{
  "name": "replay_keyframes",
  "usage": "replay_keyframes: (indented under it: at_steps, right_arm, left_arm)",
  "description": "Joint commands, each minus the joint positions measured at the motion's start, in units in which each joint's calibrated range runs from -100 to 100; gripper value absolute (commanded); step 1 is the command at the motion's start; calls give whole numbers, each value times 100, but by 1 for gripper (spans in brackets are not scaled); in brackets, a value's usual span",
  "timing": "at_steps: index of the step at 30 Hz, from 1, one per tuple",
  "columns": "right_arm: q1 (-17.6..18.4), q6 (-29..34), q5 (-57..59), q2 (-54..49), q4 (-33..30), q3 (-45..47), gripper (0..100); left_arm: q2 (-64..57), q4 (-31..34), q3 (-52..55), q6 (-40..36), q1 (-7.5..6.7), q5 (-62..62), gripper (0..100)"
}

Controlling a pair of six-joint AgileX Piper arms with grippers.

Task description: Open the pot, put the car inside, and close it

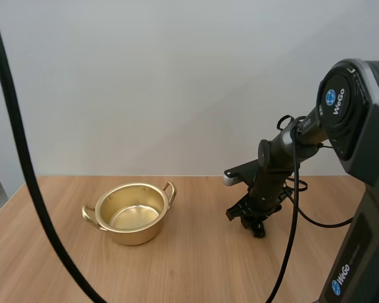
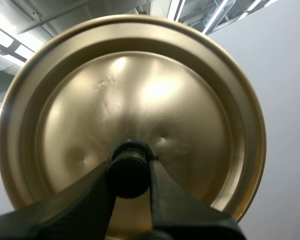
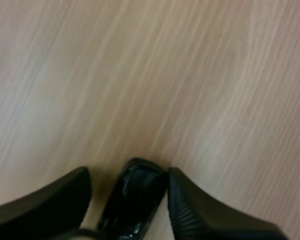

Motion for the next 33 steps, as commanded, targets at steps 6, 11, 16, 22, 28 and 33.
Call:
replay_keyframes:
  at_steps: [6, 11, 16, 22, 28, 33]
  right_arm:
    - [-73, -10, 109, -110, -187, 52, 0]
    - [-63, -120, -309, -1096, -41, -71, 0]
    - [-40, -1052, -218, -2409, 1333, -587, 0]
    - [233, -2602, 1191, -3461, 3415, -1434, 0]
    - [1081, -2995, 1799, -3512, 4281, -1676, 0]
    - [1839, -2995, 906, -3165, 4139, -1676, 0]
  left_arm:
    - [6, 6, 3, 5, -3, -6, 0]
    - [6, 6, 3, 5, -3, -6, 0]
    - [6, -18, 3, 5, -3, -6, 0]
    - [-6, -20, 3, 5, -3, -6, 0]
    - [-19, -20, 3, 5, -3, -75, 0]
    - [-19, -43, 3, 5, -3, -76, 0]
